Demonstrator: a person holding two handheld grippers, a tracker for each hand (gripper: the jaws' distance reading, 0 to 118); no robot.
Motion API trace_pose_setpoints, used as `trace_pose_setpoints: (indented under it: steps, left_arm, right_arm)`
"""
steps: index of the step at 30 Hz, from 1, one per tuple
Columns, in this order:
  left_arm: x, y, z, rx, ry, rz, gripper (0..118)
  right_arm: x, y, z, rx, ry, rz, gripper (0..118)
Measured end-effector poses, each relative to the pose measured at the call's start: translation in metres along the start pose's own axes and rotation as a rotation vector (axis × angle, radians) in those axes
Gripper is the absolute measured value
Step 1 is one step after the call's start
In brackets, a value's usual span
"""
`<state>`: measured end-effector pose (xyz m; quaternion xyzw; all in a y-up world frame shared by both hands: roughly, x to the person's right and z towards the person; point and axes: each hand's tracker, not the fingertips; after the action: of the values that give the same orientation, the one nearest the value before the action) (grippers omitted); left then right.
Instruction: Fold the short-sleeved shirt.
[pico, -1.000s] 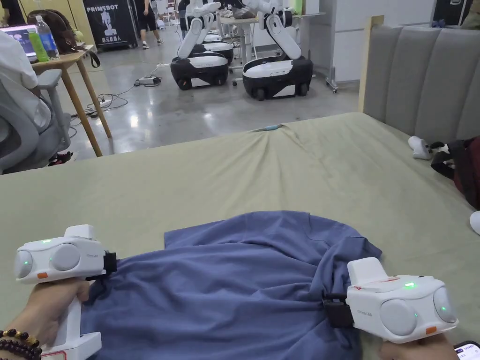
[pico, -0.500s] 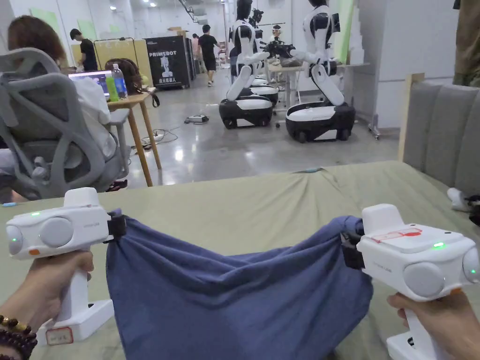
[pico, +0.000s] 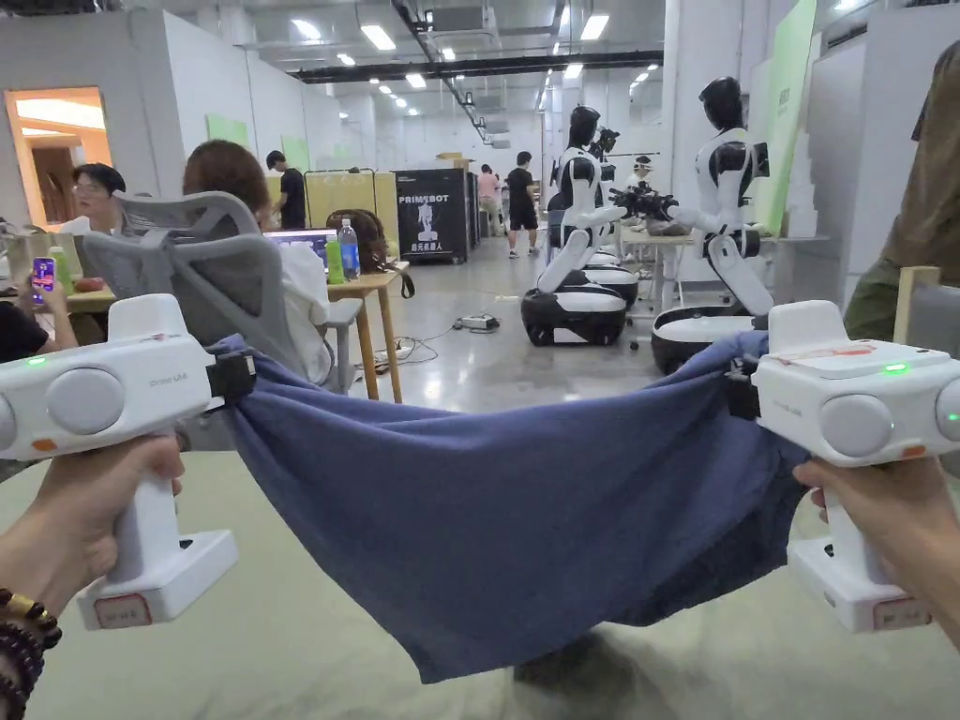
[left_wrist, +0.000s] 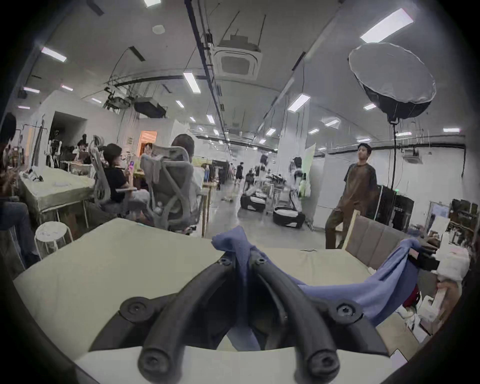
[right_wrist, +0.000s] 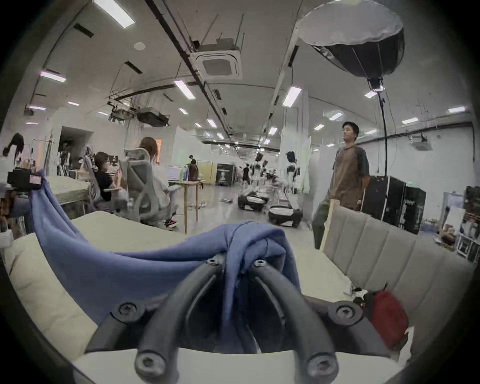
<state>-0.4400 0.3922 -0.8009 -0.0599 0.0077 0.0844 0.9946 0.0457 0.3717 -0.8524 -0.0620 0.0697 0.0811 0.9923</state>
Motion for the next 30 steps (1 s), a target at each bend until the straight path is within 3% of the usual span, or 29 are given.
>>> trace_pose_setpoints:
  steps: [3,6,11,18,24,30]
  left_arm:
    - [0.001,0.012,-0.023,0.005,-0.001,-0.016,5]
    - [0.005,0.027,-0.048,0.010,0.002,-0.019,5]
    - [0.008,0.055,-0.088,0.034,0.030,-0.032,5]
    - [0.017,0.079,-0.122,0.078,0.049,0.014,5]
    - [0.023,0.051,-0.138,0.075,0.009,-0.003,5]
    - [0.017,-0.028,-0.155,-0.035,-0.011,-0.029,5]
  right_arm:
    - [-0.001,0.024,-0.019,0.018,0.012,0.030,13]
    - [0.005,0.051,-0.040,0.039,0.054,-0.050,13]
    - [0.027,0.086,-0.086,0.072,0.017,-0.010,13]
    - [0.034,0.115,-0.104,0.110,-0.031,-0.025,13]
    - [0.033,0.081,-0.123,0.092,-0.042,-0.026,13]
    - [0.024,-0.001,-0.154,-0.065,-0.008,-0.022,13]
